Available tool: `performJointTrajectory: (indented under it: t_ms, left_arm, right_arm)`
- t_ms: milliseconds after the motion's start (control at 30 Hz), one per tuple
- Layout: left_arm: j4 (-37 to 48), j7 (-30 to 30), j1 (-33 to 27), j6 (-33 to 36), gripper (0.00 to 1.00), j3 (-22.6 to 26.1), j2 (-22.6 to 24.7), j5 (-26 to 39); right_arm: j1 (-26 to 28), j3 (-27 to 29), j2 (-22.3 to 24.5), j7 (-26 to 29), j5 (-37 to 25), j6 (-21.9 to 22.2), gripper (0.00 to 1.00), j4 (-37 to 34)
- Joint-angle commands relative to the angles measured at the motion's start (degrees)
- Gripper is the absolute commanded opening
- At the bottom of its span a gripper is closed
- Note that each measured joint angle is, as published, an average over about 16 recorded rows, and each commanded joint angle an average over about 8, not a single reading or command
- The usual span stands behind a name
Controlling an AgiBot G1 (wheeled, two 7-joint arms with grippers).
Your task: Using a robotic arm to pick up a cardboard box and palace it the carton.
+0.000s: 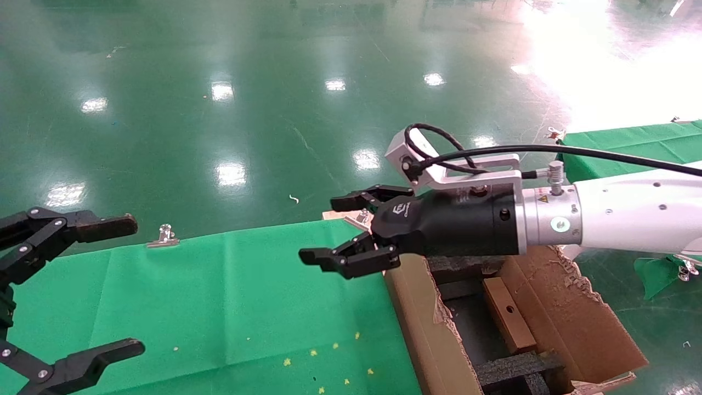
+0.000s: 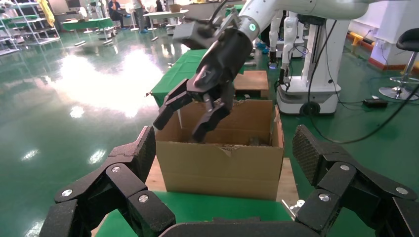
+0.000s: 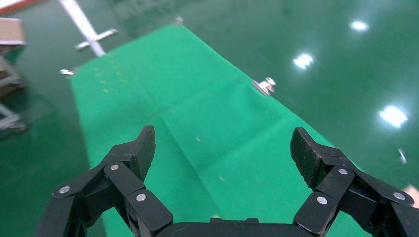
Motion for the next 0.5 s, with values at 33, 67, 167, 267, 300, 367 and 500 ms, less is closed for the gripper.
performJointTrajectory:
  t_ms: [33, 67, 167, 267, 300, 367, 500]
  left_arm:
    - [0.0, 0.0, 0.0, 0.0, 1.0, 0.0, 0.0, 0.0]
    - [0.0, 0.0, 0.0, 0.0, 1.0, 0.0, 0.0, 0.0]
    - [0.0, 0.0, 0.0, 0.0, 1.0, 0.0, 0.0, 0.0]
    - [0.0, 0.0, 0.0, 0.0, 1.0, 0.0, 0.0, 0.0]
    - [0.0, 0.0, 0.0, 0.0, 1.0, 0.0, 0.0, 0.0]
    - [0.0, 0.0, 0.0, 0.0, 1.0, 0.0, 0.0, 0.0]
    - [0.0, 0.0, 0.0, 0.0, 1.0, 0.0, 0.0, 0.0]
  right_arm:
    - [-1.8, 3.1, -0.4, -2.0, 0.9, -2.2, 1.0, -0.2]
    - [-2.7, 4.6, -0.6, -3.0, 1.3, -3.3, 1.0, -0.3]
    - [-5.4, 9.3, -1.2, -6.1, 2.6, -6.5, 1.0, -0.5]
    - [-8.1, 14.0, -1.8, -9.1, 4.0, -9.8, 1.0, -0.8]
    - [-9.0, 15.5, -2.0, -10.1, 4.4, -10.9, 1.0, -0.8]
    - [-10.8, 18.6, -2.4, -12.1, 5.3, -13.1, 1.0, -1.0]
    - [-14.4, 24.8, -3.1, -16.2, 7.1, -17.5, 1.0, -1.3]
